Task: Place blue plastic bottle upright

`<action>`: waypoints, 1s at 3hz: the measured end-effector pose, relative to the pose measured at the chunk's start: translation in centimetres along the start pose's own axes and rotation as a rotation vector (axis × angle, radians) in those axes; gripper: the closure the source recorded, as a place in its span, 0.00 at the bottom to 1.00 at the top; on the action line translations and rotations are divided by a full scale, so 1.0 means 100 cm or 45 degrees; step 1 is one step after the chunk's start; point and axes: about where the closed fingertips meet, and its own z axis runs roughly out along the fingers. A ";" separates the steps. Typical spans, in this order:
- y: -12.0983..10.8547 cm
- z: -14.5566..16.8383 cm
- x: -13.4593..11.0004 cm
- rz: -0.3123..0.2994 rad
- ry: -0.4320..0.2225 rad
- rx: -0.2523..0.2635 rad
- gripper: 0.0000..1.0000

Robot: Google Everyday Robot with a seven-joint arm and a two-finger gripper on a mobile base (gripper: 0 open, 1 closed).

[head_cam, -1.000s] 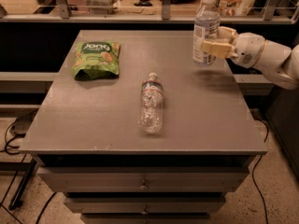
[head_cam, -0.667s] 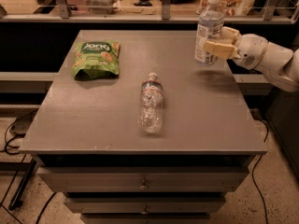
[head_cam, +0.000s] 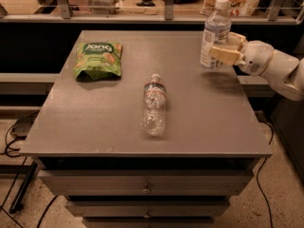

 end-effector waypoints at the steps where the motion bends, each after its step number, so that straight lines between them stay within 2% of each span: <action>1: 0.000 -0.004 0.009 0.021 -0.015 0.021 1.00; 3: -0.001 -0.012 0.032 0.066 -0.019 0.064 1.00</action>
Offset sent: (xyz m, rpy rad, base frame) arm -0.0003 -0.0163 -0.0373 0.0430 0.0519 -0.0588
